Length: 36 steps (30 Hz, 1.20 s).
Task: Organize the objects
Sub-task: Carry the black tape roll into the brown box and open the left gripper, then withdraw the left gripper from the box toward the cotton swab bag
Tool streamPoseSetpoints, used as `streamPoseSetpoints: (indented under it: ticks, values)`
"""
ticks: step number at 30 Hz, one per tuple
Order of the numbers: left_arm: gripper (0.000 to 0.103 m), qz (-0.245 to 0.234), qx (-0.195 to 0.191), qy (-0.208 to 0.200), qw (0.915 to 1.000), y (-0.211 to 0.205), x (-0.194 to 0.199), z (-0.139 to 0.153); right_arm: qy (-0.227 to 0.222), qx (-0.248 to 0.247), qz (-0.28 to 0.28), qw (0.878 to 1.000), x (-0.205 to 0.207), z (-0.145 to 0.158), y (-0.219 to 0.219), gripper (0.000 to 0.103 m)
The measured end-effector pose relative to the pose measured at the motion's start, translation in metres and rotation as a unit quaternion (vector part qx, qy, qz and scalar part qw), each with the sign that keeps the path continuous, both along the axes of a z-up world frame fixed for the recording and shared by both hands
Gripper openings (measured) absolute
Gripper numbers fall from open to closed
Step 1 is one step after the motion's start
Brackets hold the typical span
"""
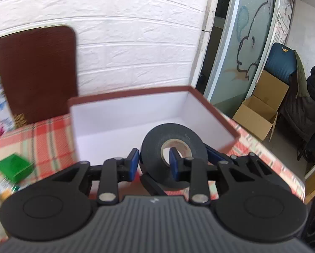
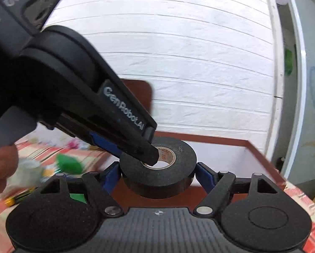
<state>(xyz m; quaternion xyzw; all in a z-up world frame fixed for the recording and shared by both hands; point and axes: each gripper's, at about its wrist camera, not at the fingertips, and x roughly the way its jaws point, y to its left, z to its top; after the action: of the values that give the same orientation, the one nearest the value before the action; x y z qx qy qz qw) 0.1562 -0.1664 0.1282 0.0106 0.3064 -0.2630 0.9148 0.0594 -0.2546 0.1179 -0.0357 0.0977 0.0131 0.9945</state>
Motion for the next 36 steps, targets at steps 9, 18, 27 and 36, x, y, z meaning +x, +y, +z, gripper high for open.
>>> streamPoseSetpoints:
  ticks: [9,18,27,36]
  values:
    - [0.048,0.027,0.019,0.004,0.9994,-0.025,0.017,-0.025,0.008,-0.031,-0.074,0.997,0.043,-0.017,-0.039,0.087]
    - [0.050,0.028,0.032,-0.062,0.9972,0.032,-0.080,-0.034,-0.051,-0.004,-0.044,0.998,-0.029,-0.035,0.005,0.086]
    - [0.049,0.162,0.092,0.009,0.9825,0.148,-0.142,-0.100,0.005,0.041,-0.064,0.997,-0.030,-0.051,-0.006,0.085]
    - [0.062,0.219,0.104,0.027,0.9698,0.211,-0.188,-0.134,0.066,0.105,-0.099,0.987,-0.020,-0.068,-0.024,0.086]
